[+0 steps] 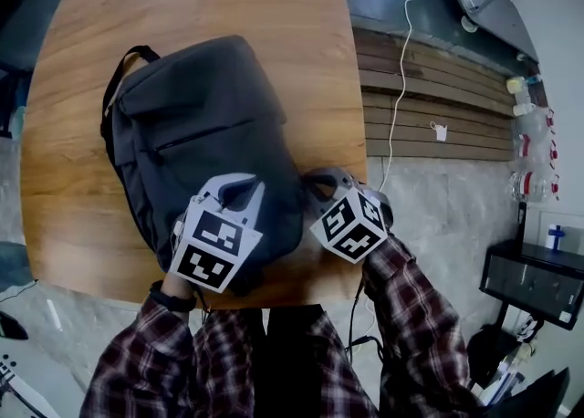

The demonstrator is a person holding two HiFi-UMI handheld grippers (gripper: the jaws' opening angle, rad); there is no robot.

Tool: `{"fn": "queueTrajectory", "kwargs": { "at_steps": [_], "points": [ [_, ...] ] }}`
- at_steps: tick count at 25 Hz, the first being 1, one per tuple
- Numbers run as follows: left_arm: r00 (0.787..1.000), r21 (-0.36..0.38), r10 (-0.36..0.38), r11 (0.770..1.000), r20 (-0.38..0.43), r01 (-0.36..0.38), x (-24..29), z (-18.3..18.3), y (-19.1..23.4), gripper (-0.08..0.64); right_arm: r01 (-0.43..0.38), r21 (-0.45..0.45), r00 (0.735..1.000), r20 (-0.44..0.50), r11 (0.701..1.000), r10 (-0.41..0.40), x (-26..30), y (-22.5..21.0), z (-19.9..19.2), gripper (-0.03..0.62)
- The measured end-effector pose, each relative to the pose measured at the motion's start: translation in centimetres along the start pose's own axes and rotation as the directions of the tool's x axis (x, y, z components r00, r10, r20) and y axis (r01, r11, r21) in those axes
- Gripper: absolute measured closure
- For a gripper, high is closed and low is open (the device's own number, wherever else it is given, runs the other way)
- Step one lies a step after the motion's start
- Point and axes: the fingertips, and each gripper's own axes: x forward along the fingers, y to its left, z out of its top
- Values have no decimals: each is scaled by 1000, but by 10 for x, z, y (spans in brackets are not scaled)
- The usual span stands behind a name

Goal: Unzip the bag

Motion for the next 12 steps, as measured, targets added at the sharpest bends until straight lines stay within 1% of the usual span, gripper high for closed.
{"fn": "queueTrajectory", "kwargs": {
  "at_steps": [1, 2, 4, 6, 9, 12],
  "points": [
    [1000, 28, -12, 1000, 15, 11, 12, 12, -1, 552, -3, 5, 1000, 1, 1000, 3, 0, 1, 0, 574],
    [1000, 41, -28, 999, 12, 28, 24, 18, -2, 552, -5, 10, 1000, 0, 1000, 5, 0, 2, 0, 574],
    [998, 35, -62, 997, -22, 62, 44, 16, -2, 552, -6, 19, 1000, -7, 1000, 6, -1, 4, -2, 574],
    [996, 8, -86, 996, -24, 87, 51, 9, 0, 552, -10, 35, 1000, -11, 999, 10, -1, 8, -4, 574],
    [997, -15, -82, 997, -7, 82, 53, 4, 5, 552, -25, 78, 1000, -9, 997, 25, -5, 15, -5, 574],
    [997, -20, -75, 997, -32, 75, 62, 3, 7, 552, -29, 123, 999, -14, 992, 31, -7, 20, -12, 574]
  ]
}}
